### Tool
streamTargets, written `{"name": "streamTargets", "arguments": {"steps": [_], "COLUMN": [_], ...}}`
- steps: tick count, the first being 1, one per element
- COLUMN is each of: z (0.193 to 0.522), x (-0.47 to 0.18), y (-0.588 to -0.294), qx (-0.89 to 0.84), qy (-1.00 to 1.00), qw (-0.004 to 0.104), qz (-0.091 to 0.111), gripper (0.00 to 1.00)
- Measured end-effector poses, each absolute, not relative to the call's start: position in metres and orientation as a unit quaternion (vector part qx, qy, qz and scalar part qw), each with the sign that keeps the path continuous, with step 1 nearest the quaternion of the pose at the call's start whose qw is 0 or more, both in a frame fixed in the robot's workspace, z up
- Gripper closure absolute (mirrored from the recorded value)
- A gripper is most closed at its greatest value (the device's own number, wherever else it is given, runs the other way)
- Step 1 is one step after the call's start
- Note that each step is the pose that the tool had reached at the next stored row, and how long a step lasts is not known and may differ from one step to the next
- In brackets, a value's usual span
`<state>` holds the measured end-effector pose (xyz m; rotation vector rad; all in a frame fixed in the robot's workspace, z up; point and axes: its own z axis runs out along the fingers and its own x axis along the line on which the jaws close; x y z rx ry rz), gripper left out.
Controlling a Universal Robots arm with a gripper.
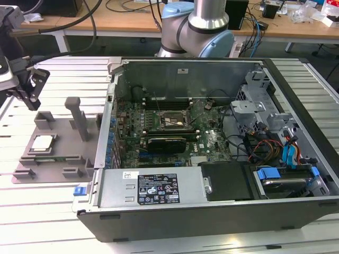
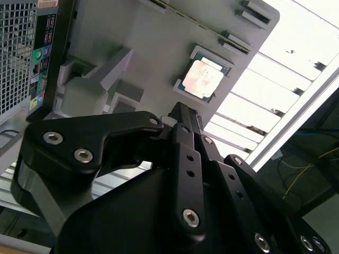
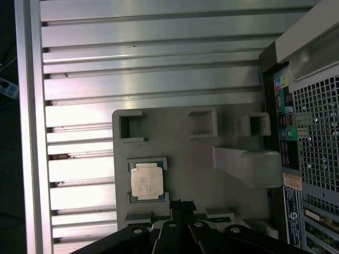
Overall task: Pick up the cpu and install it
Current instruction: 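Pick up the cpu and move it towards the insertion slot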
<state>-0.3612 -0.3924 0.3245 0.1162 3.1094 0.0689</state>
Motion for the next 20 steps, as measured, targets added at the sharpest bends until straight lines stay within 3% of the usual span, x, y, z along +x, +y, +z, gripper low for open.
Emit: {"name": "streamTargets", "arguments": {"steps": [20], "z": [0.306], "x": [-0.37], "y": [-0.392], "qx": [0.037], "qy": [0.999], "qw": [0.016], "qz": [0.022], "gripper": [0.89]}}
